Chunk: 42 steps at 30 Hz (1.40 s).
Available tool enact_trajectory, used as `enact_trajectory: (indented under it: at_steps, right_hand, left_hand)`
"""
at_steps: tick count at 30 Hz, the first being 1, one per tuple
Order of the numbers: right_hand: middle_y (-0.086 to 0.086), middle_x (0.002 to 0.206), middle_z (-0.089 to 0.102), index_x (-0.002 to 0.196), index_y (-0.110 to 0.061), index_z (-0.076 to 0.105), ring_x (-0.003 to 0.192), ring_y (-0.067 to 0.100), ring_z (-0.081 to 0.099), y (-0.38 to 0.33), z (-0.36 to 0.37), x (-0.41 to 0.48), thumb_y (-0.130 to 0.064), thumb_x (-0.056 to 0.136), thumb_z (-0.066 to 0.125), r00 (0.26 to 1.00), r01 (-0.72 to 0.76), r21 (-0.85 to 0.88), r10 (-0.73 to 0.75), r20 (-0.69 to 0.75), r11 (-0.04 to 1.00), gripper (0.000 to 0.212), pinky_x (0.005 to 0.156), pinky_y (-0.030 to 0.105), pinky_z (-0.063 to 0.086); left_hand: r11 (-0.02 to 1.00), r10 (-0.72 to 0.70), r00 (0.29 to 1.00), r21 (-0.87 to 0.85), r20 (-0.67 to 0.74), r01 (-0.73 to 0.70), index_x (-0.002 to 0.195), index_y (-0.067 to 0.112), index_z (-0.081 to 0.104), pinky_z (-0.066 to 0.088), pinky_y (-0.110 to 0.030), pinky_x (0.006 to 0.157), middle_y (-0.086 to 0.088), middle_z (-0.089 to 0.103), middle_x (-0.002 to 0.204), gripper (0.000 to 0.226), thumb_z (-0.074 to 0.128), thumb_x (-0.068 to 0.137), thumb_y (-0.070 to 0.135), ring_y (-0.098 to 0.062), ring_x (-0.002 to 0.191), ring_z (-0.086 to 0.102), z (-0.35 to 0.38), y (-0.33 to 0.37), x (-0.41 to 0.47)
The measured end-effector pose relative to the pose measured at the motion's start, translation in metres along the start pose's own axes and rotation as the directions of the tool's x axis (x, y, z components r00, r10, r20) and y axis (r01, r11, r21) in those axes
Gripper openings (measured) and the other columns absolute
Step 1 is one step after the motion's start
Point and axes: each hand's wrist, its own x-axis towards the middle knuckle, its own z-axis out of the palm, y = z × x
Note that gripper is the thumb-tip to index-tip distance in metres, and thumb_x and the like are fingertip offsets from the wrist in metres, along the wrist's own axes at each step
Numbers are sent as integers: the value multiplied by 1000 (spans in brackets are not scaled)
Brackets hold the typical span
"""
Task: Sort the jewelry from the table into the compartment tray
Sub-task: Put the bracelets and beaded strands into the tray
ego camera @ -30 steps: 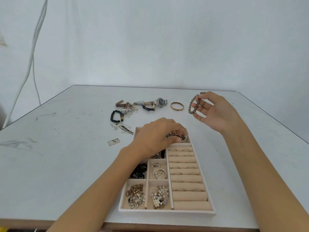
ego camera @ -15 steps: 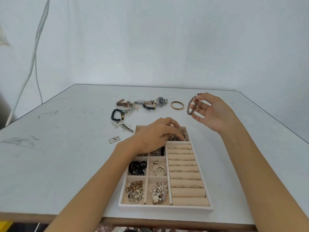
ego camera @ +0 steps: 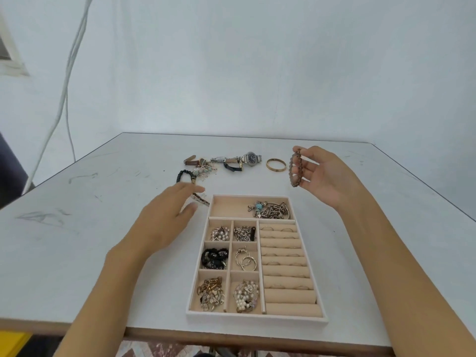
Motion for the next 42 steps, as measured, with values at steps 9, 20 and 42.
enact_trajectory:
  at_steps: [9,20,42]
  right_hand:
    - [7,71,63,102,3,67,62,16,57,1,23,-22,4,82,68,963,268,-363,-241,118,892,20,62,22,49]
    - [9,76,67,89,-6,69,58,13,59,-5,52,-75,-14,86,69,923,376,-712,-173,343,593,8,50,22,48]
    - [12,77,72,82,-9,73,63,13,63,12,73,-89,0,76,68,874,410,-866,150,463,286,12,60,20,52]
  left_hand:
    - [972,-135,967,216,215,88,152,27,10,-4,-25,117,13,2,159,55,18,100,45,1,144,-3,16,-5,-33]
    - [981,-145,968,155,204,114,151,27,17,-5,-22,116,13,8,158,54,25,101,44,0,144,1,12,0,-35]
    - [988,-133,977,105,165,117,149,26,26,0,-25,117,12,16,157,54,31,99,47,-3,144,12,12,-6,-33]
